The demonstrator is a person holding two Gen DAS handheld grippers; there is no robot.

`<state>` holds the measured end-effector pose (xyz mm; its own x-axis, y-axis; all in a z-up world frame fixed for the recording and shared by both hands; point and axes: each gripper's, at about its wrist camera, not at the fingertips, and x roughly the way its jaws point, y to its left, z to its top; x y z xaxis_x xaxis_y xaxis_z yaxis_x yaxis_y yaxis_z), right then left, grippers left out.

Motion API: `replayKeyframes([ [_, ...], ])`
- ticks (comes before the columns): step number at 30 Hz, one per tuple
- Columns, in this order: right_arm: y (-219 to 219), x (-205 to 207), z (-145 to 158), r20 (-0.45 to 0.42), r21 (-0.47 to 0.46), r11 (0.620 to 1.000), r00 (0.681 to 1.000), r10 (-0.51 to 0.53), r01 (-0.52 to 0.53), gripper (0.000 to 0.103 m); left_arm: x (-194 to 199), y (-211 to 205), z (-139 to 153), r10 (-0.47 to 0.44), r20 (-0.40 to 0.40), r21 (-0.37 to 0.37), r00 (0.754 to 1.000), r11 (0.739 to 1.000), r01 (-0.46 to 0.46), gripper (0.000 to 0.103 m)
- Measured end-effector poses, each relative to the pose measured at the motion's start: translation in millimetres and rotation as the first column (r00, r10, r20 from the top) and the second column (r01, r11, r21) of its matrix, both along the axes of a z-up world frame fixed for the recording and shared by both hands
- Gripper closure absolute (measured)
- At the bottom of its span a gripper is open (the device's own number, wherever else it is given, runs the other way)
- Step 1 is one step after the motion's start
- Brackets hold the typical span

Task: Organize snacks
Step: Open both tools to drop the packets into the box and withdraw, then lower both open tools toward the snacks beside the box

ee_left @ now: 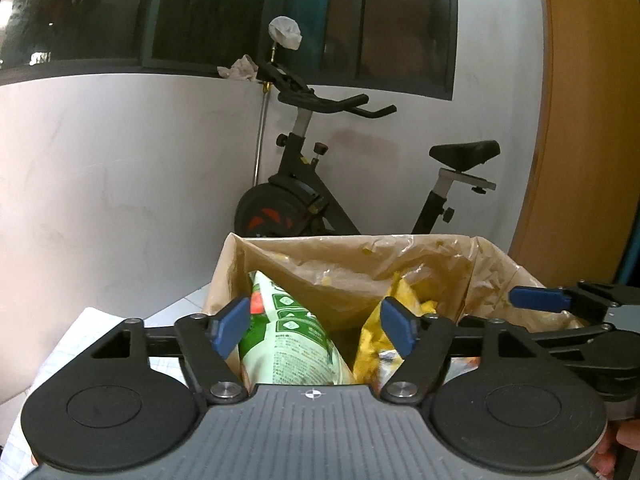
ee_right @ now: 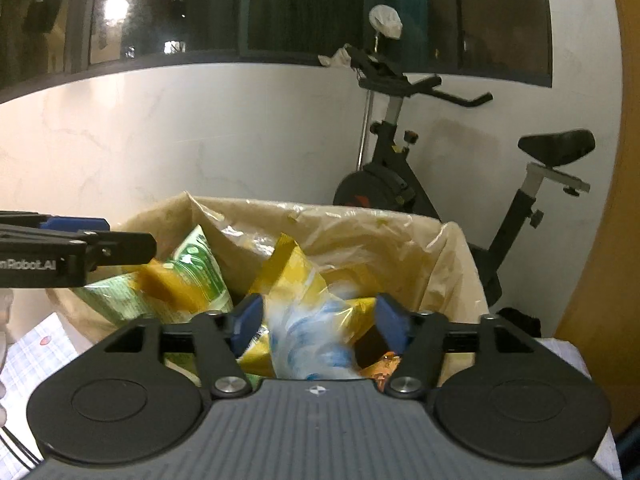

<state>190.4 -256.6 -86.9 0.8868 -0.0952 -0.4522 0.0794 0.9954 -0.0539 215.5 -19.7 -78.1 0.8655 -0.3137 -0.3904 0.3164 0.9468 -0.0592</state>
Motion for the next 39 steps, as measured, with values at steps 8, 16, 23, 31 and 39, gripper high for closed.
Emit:
replayKeyframes([
  [8, 7.6, -25.5, 12.4, 0.036, -0.016, 1.0, 0.999, 0.013, -0.012, 0.03, -14.2, 7.2, 10.6, 0.009, 0.022, -0.009, 1.0, 1.0, -0.008, 0.026],
  [16, 17.4, -61.7, 17.8, 0.054, -0.005, 0.999, 0.998, 0.033, -0.032, 0.03, -45.9, 23.5, 11.1, 0.026, 0.035, -0.04, 0.999, 0.999, -0.025, 0.026],
  [23, 20.0, -90.9, 16.1, 0.066, 0.031, 0.999, 0.998, 0.02, -0.022, 0.03, -78.7, 35.5, 4.5, 0.027, 0.06, -0.031, 0.998, 0.999, -0.026, 0.026],
  [31, 24.2, -126.6, 2.2, 0.081, 0.047, 0.999, 0.997, 0.0, -0.004, 0.03, -113.3, 36.7, -17.9, -0.002, 0.054, -0.01, 0.999, 1.0, 0.002, 0.026],
  [39, 22.0, -153.2, -43.3, 0.005, 0.118, 0.992, 0.999, -0.036, 0.035, 0.03, -129.2, 31.7, -66.7, -0.01, -0.061, -0.017, 0.998, 1.0, 0.009, 0.026],
])
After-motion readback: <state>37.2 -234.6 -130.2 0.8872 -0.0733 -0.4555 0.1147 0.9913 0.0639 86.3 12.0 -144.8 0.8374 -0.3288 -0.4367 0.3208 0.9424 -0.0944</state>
